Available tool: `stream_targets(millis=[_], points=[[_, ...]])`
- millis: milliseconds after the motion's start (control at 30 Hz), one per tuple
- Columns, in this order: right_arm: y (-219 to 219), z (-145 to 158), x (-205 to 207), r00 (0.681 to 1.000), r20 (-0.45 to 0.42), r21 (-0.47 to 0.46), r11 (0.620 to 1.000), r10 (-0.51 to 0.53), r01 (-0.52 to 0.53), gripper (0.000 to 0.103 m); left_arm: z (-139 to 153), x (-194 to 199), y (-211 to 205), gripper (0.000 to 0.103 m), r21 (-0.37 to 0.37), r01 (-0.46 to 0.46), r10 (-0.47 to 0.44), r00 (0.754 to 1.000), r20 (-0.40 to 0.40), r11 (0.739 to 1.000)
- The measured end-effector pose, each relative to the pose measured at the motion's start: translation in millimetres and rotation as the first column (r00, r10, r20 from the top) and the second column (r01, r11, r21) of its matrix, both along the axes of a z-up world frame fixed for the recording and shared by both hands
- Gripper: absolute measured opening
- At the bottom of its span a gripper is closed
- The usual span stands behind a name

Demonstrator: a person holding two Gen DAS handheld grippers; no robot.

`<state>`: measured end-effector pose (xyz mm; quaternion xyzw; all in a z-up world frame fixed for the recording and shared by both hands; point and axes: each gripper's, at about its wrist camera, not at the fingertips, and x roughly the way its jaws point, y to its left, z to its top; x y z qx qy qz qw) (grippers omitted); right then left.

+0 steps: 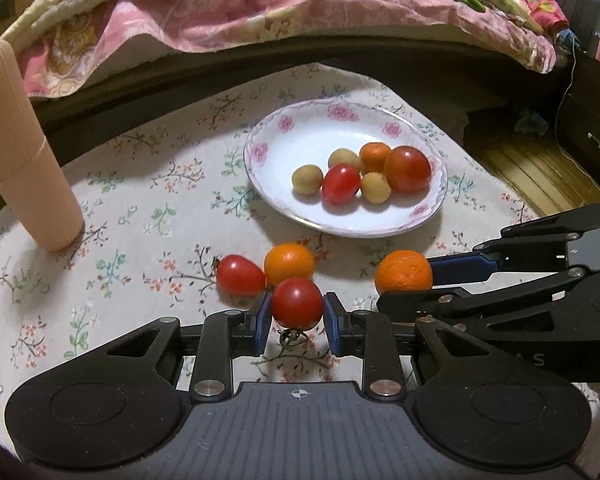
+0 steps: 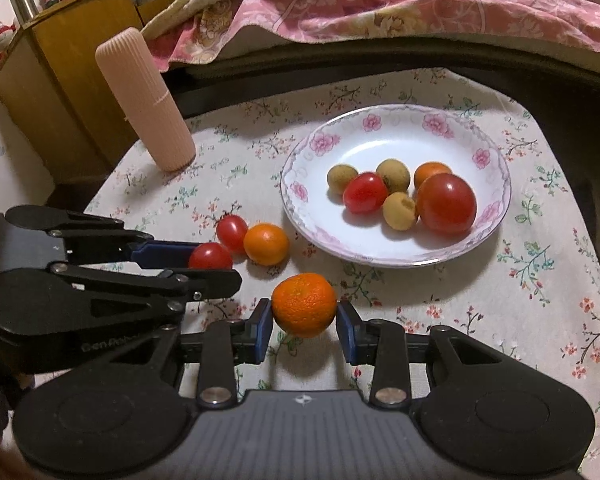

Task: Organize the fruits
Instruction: 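Carry the cherry tomato in the left tool and mandarin in the right tool toward the plate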

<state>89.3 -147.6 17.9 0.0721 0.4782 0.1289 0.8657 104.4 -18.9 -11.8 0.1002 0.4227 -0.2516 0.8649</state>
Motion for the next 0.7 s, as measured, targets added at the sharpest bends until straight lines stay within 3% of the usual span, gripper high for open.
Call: stream_targets(millis=[333,700], points=[[-11,5,6,0.999,0.015,0.015,0.999,-0.042,0.042,0.037,10,5,-7,0.036,-0.025,0.005,-0.004,1.0,0.026,1.0],[-37,7,5,0.994,0.008,0.0,0.994,-0.112,0.112,0.037,-8,-3,-17,0.04,-0.021,0.039,-0.039,0.999,-0.036,0.999]])
